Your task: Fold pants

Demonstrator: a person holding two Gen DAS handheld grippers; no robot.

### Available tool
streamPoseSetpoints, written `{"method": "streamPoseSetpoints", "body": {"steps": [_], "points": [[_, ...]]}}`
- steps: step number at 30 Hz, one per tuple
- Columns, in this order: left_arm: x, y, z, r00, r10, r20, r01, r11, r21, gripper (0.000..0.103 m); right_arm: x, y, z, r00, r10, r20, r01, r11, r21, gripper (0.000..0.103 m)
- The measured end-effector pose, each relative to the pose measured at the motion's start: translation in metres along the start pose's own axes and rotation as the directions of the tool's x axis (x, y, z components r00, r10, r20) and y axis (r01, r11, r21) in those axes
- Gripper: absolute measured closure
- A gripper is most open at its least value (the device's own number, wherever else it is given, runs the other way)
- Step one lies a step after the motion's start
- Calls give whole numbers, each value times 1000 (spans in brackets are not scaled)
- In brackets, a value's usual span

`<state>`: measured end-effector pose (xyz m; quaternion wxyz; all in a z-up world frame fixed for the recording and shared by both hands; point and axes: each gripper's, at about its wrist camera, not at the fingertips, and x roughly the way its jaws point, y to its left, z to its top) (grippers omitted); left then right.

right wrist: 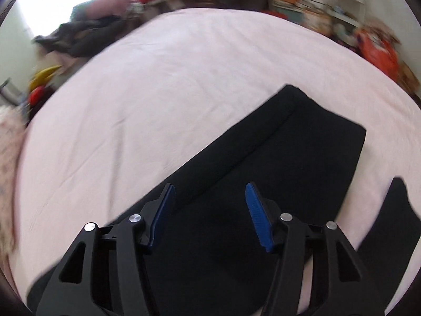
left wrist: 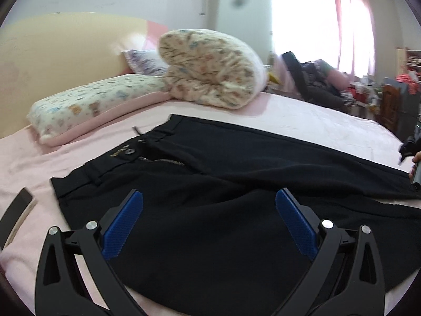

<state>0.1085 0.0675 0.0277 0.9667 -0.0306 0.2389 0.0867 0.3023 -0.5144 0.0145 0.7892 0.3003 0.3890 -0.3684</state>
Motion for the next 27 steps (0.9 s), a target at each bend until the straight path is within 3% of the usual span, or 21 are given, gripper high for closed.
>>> {"method": "streamPoseSetpoints", "body": {"steps": [6,9,11,13,14,16,19,22,27], "points": [[-7,1,-3,999,36,35,-37,999,23,2,23,17,7,990,-136,35,132,987,93,41],[-12,-5,-4,997,44,64,-47,998,48,2,40,24,6,979,-203,19,201,977,67,40],[-12,-13,-5,997,42,67,-48,995,85,2,46,35,2,966,-253,62,254,967,-7,40],[-11,-18,-6,998,32,59,-39,993,113,2,49,40,-1,964,-251,90,255,966,-42,43],[-11,-19,-6,998,28,58,-35,992,118,2,47,36,-3,968,-233,97,237,971,-33,46],[-13,-18,-7,998,21,61,-28,993,115,2,43,28,-2,973,-208,99,210,978,-15,70],[-9,-17,-6,999,7,45,-12,994,112,2,37,4,4,992,-94,79,89,994,60,86],[-6,-20,-7,1000,4,28,-7,993,119,2,33,-30,6,995,85,59,-94,981,172,94],[-5,-20,-6,1000,-17,27,13,993,120,2,12,-65,-2,955,286,83,-298,919,259,97]]}}
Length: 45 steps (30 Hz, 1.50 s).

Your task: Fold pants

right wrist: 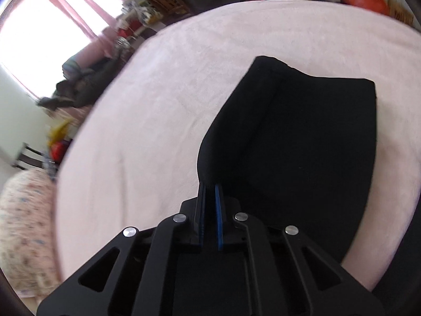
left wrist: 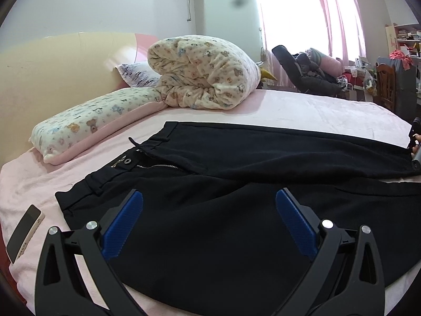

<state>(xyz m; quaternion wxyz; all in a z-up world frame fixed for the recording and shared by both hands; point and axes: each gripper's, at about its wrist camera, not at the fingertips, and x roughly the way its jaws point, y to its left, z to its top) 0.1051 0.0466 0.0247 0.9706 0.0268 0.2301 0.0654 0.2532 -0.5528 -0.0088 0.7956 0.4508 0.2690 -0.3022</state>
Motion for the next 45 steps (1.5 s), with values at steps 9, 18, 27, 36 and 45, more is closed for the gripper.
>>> {"method": "streamPoseSetpoints", "body": {"steps": [9,18,27,36,45], "points": [[3,11,0,992,-123,-33,120,990,-79,2,-94,-39,-24,959,284,1,-283,959,-23,97],[-15,34,1,985,-169,20,169,958,-231,2,-200,-130,-101,920,389,-45,-391,920,-34,97],[-13,50,3,979,-203,8,193,919,-344,2,-181,-183,-132,917,387,-99,-367,914,175,98],[42,57,71,910,-407,-81,362,874,-323,2,-179,-191,-132,916,383,-119,-353,911,211,98],[212,18,147,773,-522,-361,293,798,-527,13,-173,-189,-130,931,339,-136,-318,935,154,98]]}}
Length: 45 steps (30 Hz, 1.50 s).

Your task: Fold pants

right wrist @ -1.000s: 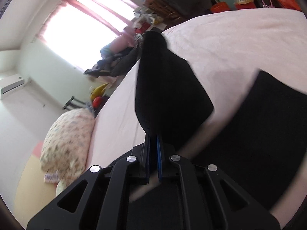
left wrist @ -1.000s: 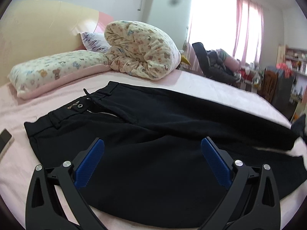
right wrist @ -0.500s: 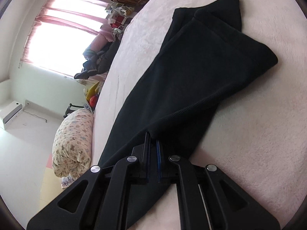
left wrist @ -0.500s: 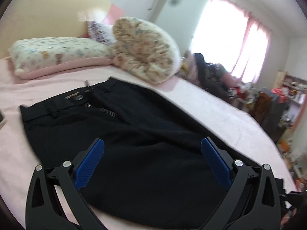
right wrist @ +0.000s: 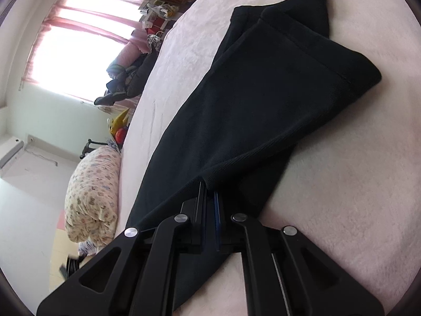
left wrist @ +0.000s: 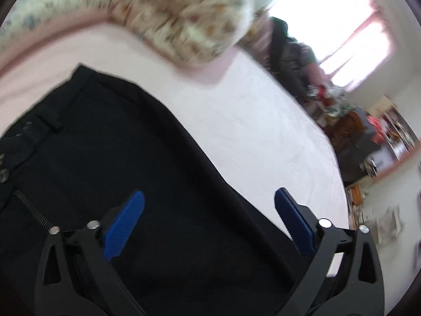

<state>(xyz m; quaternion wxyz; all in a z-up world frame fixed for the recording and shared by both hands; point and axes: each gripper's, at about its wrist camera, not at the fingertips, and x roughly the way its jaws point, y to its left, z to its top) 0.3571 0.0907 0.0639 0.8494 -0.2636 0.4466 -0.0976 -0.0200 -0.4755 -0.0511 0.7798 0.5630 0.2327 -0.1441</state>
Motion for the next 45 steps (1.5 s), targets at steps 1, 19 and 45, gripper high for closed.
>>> {"method": "streamPoseSetpoints", "body": {"steps": [1,19,45], "points": [[16,1,11,999,37,-21,-37,999,-15,16,1,0,1,1000,-3,-1,3,1000,-9,98],[84,48,41,994,107,19,-97,952,-290,96,6,5,7,999,-32,-6,32,995,-97,98],[-136,160,-230,956,23,291,90,926,-367,91,-46,0,20,983,-87,161,99,993,-67,98]]}}
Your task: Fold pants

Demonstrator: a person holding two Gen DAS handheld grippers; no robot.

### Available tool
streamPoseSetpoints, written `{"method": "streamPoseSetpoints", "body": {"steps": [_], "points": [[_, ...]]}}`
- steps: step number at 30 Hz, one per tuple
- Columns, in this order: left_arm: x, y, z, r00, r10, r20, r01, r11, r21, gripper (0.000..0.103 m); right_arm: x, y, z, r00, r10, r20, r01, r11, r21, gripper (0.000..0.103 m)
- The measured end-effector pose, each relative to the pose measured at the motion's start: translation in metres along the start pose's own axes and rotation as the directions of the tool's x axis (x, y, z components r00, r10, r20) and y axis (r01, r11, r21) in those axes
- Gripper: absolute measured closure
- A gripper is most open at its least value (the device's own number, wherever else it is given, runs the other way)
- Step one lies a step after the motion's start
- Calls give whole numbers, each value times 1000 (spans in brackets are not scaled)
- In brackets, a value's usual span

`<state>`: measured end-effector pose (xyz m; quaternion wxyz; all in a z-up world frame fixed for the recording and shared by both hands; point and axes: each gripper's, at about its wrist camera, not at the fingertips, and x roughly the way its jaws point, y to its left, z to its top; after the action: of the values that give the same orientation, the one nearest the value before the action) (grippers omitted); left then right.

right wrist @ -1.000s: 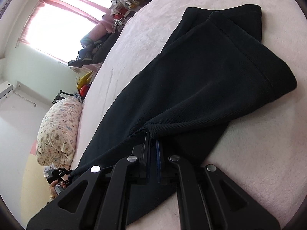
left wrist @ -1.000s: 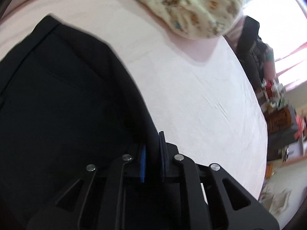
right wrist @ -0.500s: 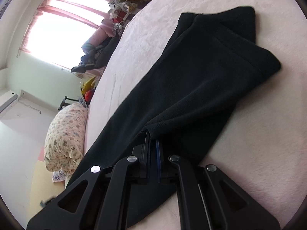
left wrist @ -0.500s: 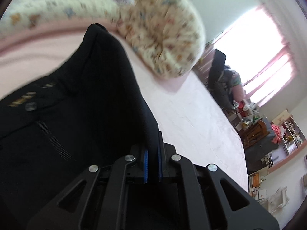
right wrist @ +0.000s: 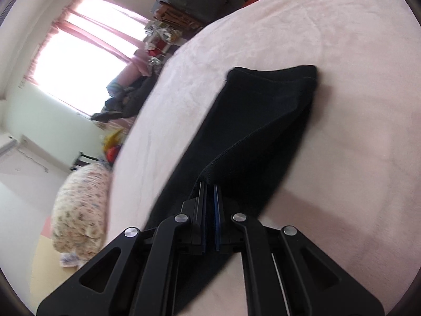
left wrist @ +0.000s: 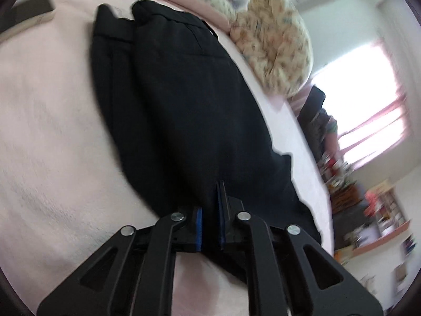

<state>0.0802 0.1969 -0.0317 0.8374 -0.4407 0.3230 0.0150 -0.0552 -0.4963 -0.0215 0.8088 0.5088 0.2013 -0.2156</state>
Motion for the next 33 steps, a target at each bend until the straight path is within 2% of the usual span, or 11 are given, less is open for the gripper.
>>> {"method": "streamPoseSetpoints", "body": {"steps": [2,7,8,9,10,12,14,16,18,22,33], "points": [[0,-4,1,1000,-7,11,7,1000,0,86,-3,0,-3,998,-61,-31,61,998,-20,98],[-22,-7,-3,996,-16,89,13,999,33,37,-20,-1,-12,993,-89,-79,88,996,-7,94],[-29,-7,-5,994,-14,112,11,999,32,32,-28,-3,-15,993,-84,-77,85,996,4,86],[-39,-6,-7,990,8,144,-11,1000,24,18,-32,-2,-18,994,-79,-78,80,997,10,56],[-47,-6,-8,985,26,173,-29,999,16,9,-37,-1,-22,995,-64,-71,65,998,12,35],[-64,-3,-9,968,28,248,-32,999,14,9,-48,11,-32,999,8,-38,-9,999,-38,41],[-73,-7,-8,956,11,293,-23,999,37,9,-52,34,-49,988,129,-84,-139,981,-132,51],[-74,-15,-8,950,-16,311,-10,997,81,8,-45,51,-67,952,234,-198,-268,950,-163,54],[-71,-25,-11,949,-56,312,13,990,140,7,-25,65,-93,888,291,-357,-362,920,-150,59],[-50,-51,-19,966,-93,240,25,962,271,5,6,74,-130,814,282,-507,-388,914,-115,65],[-42,-69,-45,969,-93,227,-6,915,404,2,22,67,-127,805,265,-531,-360,929,-82,66]]}}
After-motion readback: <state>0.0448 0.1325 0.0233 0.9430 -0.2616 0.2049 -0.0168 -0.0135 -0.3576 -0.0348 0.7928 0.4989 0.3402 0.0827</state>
